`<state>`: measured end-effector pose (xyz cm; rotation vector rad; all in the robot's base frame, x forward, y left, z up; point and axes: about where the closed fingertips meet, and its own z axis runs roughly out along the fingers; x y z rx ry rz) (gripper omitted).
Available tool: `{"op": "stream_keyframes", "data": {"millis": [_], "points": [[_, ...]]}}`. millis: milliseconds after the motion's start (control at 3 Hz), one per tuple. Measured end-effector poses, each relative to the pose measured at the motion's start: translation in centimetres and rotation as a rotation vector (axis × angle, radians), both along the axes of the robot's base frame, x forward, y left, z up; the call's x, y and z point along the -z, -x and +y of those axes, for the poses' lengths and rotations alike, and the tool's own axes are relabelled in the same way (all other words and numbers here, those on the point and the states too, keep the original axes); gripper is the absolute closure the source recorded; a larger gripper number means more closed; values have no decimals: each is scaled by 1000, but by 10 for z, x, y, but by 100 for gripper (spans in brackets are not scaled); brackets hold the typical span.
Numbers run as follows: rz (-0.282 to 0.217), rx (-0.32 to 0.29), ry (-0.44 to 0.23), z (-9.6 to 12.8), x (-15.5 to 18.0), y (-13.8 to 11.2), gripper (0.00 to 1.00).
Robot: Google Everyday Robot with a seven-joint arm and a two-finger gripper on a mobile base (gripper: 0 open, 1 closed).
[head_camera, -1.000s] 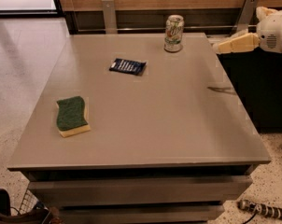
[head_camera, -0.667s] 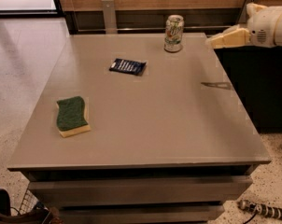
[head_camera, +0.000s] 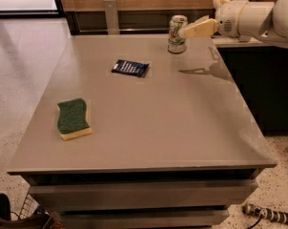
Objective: Pick 7up can
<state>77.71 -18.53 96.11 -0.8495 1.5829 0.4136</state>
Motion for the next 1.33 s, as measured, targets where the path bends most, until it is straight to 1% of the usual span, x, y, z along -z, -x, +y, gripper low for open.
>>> {"op": "stream_keyframes", "data": {"millis": [333,667,1000,1333], "points": [[14,-20,-33,19,14,-24,0],[16,-27,-80,26,29,-45,0],[11,-32,-134,25,42,-63,0],[27,-27,-167,21,60,-77,3]]}}
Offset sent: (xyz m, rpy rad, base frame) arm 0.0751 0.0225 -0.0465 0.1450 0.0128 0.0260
